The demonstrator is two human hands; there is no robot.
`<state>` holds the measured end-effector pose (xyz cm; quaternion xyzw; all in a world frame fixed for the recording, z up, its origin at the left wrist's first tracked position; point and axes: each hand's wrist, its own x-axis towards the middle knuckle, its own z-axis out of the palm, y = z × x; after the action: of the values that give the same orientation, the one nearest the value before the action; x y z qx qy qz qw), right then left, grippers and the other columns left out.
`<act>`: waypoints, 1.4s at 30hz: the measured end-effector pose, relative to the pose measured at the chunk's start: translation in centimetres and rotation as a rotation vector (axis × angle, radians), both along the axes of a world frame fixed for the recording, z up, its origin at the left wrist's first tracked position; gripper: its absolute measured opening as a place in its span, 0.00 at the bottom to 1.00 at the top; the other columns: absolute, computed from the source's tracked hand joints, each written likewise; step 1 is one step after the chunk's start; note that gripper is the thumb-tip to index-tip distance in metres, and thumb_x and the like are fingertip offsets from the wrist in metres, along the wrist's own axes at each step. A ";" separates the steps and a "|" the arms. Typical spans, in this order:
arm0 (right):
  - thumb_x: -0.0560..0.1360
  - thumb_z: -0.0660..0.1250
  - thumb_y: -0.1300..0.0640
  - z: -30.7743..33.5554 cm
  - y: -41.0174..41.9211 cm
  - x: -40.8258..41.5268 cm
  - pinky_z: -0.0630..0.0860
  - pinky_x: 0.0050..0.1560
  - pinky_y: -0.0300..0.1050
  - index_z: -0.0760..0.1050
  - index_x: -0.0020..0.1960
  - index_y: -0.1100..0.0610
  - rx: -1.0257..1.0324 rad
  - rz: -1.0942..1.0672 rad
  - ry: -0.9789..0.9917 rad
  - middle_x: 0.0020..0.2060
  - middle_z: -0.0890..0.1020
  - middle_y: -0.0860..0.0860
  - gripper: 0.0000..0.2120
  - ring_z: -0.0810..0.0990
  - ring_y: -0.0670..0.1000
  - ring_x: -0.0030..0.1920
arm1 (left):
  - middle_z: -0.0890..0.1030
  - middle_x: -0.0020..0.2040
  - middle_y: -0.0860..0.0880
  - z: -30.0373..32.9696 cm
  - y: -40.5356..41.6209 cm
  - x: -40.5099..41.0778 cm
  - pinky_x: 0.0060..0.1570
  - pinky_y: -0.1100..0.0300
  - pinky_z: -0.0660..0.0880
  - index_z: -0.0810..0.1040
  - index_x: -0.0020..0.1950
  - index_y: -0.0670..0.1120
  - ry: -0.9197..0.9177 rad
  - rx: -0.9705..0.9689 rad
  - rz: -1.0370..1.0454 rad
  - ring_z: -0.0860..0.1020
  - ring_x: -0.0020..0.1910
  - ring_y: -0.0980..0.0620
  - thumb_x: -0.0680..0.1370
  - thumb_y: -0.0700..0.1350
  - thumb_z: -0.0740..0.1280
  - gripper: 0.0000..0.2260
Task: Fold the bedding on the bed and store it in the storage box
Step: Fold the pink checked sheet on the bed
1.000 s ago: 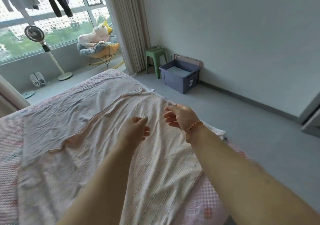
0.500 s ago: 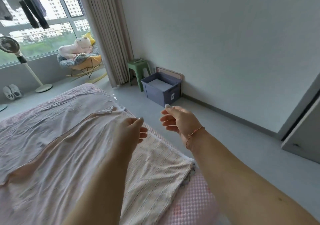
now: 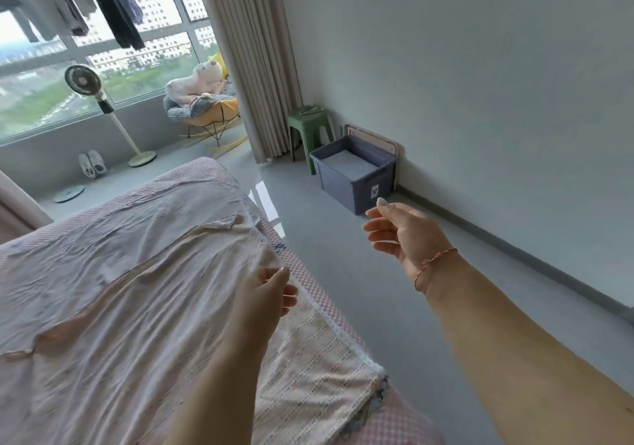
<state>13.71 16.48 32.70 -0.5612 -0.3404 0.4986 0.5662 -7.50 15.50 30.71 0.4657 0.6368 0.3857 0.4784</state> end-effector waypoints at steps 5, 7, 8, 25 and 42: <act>0.80 0.60 0.49 -1.4 2.7 4.9 0.75 0.45 0.46 0.78 0.46 0.57 0.017 -0.033 0.025 0.40 0.82 0.54 0.13 0.80 0.54 0.44 | 0.81 0.37 0.43 -1.5 4.5 4.5 0.37 0.56 0.73 0.76 0.48 0.39 0.023 -0.018 -0.020 0.77 0.34 0.48 0.81 0.42 0.63 0.07; 0.79 0.61 0.50 -2.1 4.2 7.1 0.75 0.45 0.47 0.78 0.46 0.58 -0.001 -0.027 0.040 0.39 0.82 0.54 0.13 0.80 0.53 0.42 | 0.81 0.37 0.43 -2.1 6.4 6.8 0.37 0.56 0.73 0.76 0.48 0.39 0.022 -0.023 -0.016 0.77 0.34 0.48 0.81 0.43 0.63 0.07; 0.79 0.61 0.50 -2.4 5.1 8.4 0.75 0.44 0.46 0.78 0.45 0.58 -0.011 -0.027 0.058 0.38 0.82 0.54 0.13 0.79 0.53 0.41 | 0.81 0.37 0.43 -2.4 7.5 8.1 0.37 0.56 0.73 0.77 0.48 0.40 0.028 -0.027 -0.014 0.78 0.34 0.48 0.81 0.43 0.64 0.07; 0.79 0.63 0.53 -5.3 25.8 24.5 0.74 0.38 0.44 0.78 0.43 0.60 -0.186 0.254 0.069 0.32 0.79 0.53 0.12 0.77 0.52 0.36 | 0.81 0.39 0.43 -5.1 21.3 24.2 0.37 0.57 0.74 0.76 0.48 0.43 0.006 -0.139 0.273 0.78 0.34 0.48 0.81 0.43 0.62 0.05; 0.79 0.62 0.56 -3.6 58.4 6.9 0.72 0.37 0.44 0.76 0.41 0.60 -0.209 0.491 0.104 0.31 0.76 0.54 0.11 0.73 0.51 0.32 | 0.82 0.39 0.42 -5.1 47.1 9.3 0.37 0.56 0.74 0.77 0.50 0.40 0.024 -0.122 0.550 0.78 0.34 0.48 0.80 0.42 0.63 0.07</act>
<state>20.66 74.92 29.07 -0.4910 -0.3835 0.6814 0.3842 1.78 62.65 25.59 0.2503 0.7669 0.4565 0.3753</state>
